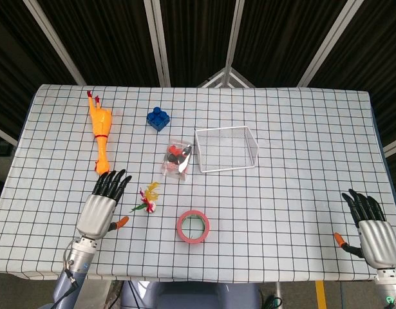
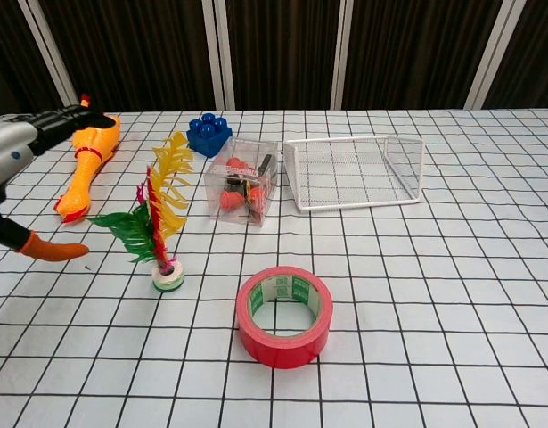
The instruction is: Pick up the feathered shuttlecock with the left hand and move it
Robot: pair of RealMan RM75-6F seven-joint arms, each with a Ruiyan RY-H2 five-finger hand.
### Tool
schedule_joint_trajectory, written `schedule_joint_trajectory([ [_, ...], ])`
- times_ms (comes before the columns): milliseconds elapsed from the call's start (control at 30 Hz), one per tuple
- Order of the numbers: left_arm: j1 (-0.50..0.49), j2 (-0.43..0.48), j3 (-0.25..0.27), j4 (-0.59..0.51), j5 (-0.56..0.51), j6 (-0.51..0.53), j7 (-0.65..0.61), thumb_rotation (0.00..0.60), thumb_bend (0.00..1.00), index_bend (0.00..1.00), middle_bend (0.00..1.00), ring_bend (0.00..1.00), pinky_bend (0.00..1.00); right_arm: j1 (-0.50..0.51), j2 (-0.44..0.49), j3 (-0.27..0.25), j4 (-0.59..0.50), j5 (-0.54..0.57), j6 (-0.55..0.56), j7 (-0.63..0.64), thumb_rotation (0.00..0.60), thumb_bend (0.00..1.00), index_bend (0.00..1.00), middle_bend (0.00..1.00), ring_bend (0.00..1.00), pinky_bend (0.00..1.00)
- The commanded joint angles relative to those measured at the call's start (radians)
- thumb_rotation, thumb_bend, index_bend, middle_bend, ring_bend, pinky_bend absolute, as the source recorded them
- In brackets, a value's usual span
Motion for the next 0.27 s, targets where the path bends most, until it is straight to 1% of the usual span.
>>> schedule_joint_trajectory([
  [33, 0.042, 0.085, 0.037, -0.037, 0.049, 0.058, -0.063, 0.600, 0.16, 0.07, 0.00, 0.00, 0.00, -0.001, -0.001, 0.000, 0.001, -0.002, 0.003, -0.002, 0.600, 0.34, 0.00, 0.00, 0.00, 0.00],
  [100, 0.067, 0.135, 0.063, -0.035, 0.072, 0.087, -0.085, 0.600, 0.16, 0.07, 0.00, 0.00, 0.00, 0.000, -0.002, -0.001, 0.002, -0.004, 0.003, -0.005, 0.600, 0.34, 0.00, 0.00, 0.00, 0.00],
  [200, 0.110, 0.212, 0.105, 0.001, 0.109, 0.141, -0.133, 0.600, 0.16, 0.06, 0.00, 0.00, 0.00, 0.000, -0.003, 0.000, 0.002, -0.005, 0.004, -0.009, 0.600, 0.34, 0.00, 0.00, 0.00, 0.00],
  [267, 0.141, 0.255, 0.128, 0.031, 0.112, 0.172, -0.163, 0.600, 0.16, 0.04, 0.00, 0.00, 0.00, 0.000, -0.003, -0.001, 0.001, -0.005, 0.003, -0.011, 0.600, 0.34, 0.00, 0.00, 0.00, 0.00],
])
